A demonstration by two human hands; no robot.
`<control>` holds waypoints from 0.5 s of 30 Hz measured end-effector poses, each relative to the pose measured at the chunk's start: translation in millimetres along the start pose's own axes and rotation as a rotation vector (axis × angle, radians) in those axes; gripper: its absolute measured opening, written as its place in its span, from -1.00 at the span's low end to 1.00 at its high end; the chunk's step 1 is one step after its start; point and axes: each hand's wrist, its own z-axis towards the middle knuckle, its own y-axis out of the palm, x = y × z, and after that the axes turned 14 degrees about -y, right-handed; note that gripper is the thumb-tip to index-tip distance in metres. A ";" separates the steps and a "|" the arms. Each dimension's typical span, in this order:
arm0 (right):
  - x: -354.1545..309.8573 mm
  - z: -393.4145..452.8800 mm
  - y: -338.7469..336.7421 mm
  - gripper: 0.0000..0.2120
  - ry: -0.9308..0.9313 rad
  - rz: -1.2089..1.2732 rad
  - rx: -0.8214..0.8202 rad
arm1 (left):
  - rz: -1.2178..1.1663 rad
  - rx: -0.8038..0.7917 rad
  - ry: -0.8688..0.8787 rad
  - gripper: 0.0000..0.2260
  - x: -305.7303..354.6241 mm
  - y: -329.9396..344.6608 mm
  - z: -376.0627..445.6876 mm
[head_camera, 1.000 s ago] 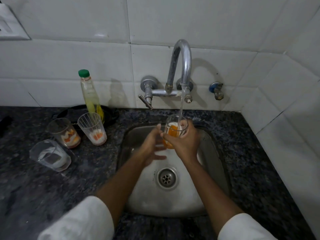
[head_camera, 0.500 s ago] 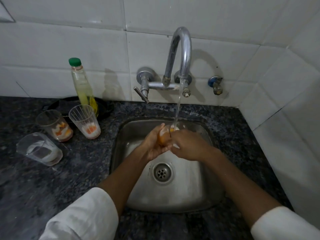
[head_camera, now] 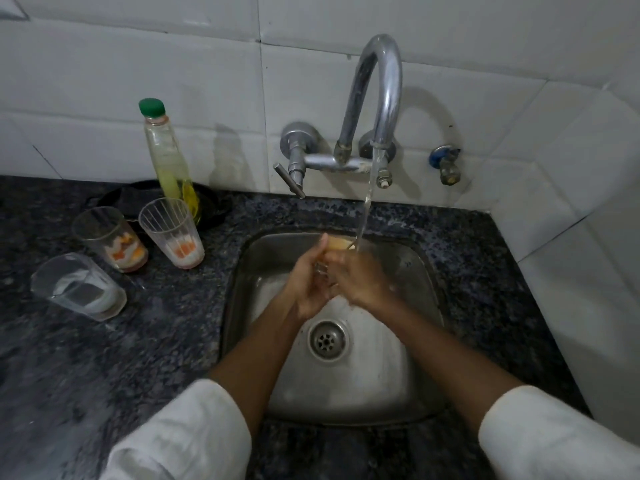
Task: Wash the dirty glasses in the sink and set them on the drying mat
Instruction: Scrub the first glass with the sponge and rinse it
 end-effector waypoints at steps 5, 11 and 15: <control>0.9 -6.8 -7.0 -0.84 -0.234 -0.270 -0.214 | -0.028 0.051 0.015 -0.58 2.4 0.2 5.0; 2.3 -0.1 6.9 -0.85 0.060 0.378 0.207 | -0.101 -0.078 0.024 -0.64 -14.8 -0.6 0.4; 5.1 -14.9 -3.0 -0.91 -0.195 -0.110 -0.112 | 0.024 -0.055 0.003 -0.48 -2.6 -3.6 4.7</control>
